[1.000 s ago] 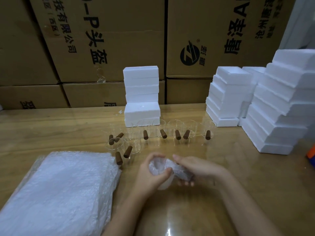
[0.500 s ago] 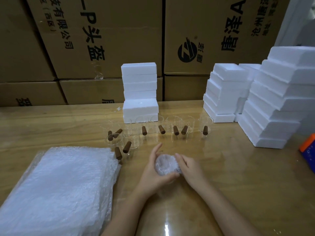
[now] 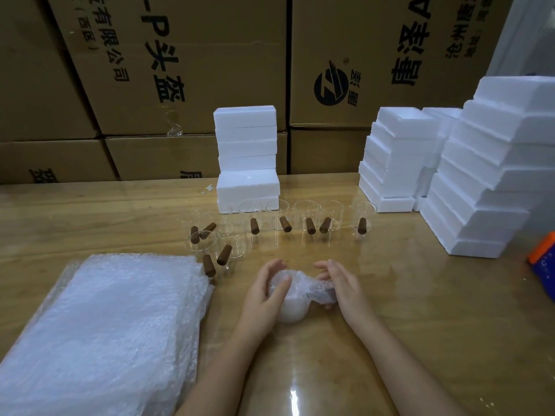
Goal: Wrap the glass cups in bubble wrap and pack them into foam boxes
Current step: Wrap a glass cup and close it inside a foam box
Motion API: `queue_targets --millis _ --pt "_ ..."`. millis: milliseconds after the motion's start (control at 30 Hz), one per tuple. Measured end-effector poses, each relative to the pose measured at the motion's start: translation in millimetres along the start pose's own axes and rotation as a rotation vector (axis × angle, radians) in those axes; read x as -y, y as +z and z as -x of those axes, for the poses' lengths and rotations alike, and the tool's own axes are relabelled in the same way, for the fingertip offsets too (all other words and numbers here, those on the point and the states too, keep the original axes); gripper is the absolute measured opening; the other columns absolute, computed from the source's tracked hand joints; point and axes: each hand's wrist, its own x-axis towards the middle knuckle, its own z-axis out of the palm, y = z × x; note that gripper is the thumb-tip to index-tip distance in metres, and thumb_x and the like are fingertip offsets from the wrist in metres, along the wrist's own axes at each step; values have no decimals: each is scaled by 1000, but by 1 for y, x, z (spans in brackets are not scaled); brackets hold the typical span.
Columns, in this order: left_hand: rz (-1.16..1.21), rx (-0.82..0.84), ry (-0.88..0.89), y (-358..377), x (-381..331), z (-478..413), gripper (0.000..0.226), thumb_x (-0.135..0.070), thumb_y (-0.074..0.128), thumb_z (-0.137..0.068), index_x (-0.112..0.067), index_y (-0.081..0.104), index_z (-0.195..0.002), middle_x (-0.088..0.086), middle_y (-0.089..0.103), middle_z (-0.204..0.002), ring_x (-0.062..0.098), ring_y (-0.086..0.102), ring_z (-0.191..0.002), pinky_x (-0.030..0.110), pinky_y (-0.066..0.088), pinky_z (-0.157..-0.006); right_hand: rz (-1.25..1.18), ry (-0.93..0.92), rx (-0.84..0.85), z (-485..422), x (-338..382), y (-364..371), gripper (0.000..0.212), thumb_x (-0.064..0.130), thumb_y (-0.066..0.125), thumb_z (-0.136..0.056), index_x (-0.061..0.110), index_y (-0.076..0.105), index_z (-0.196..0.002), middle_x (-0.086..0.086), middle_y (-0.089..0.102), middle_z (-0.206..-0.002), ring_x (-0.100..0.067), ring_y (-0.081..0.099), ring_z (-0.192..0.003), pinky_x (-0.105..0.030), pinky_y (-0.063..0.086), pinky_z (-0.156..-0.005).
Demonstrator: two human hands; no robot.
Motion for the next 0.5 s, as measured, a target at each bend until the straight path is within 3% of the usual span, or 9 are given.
queue_targets --millis 167,233,267,367,433,500 --pt "41 -218 62 -10 -3 2 21 -10 51 -96 -28 62 -100 -8 66 -103 5 61 -102 12 46 -83 13 -32 17 0 -1 -2 37 57 43 -90 29 66 -95 7 64 -83 5 60 -71 -11 46 -63" --pt "83 -160 19 -15 -1 2 17 -17 59 -92 -29 61 -104 -9 67 -105 6 61 -104 13 47 -83 14 -31 24 0 -3 -2 32 49 43 -89 28 66 -95 7 64 -83 5 60 -70 -11 47 -62" --pt "84 -70 -11 -17 0 2 26 -27 66 -87 -31 59 -112 -13 64 -113 2 59 -108 13 47 -85 10 -27 22 0 -3 -2 28 44 43 -92 28 66 -95 7 64 -83 4 60 -70 -12 47 -61" --pt "-18 248 -71 -20 6 4 90 -58 78 -60 -44 34 -137 -30 43 -130 -22 42 -115 3 40 -87 -16 3 -10 -1 -1 -2 24 33 44 -98 25 66 -93 3 65 -83 0 62 -72 -12 47 -62" --pt "-100 337 -73 -17 7 4 108 -59 83 -52 -54 21 -140 -28 38 -134 -17 39 -120 10 37 -97 -16 35 -28 -5 6 -7 20 29 46 -98 25 65 -92 1 66 -85 -10 63 -81 -17 48 -69" --pt "-144 340 -64 -14 10 4 107 -54 84 -55 -58 18 -138 -24 40 -133 -4 39 -126 22 35 -105 77 25 -46 -12 20 -21 13 25 51 -97 28 63 -93 3 65 -88 -15 62 -86 -20 48 -73"
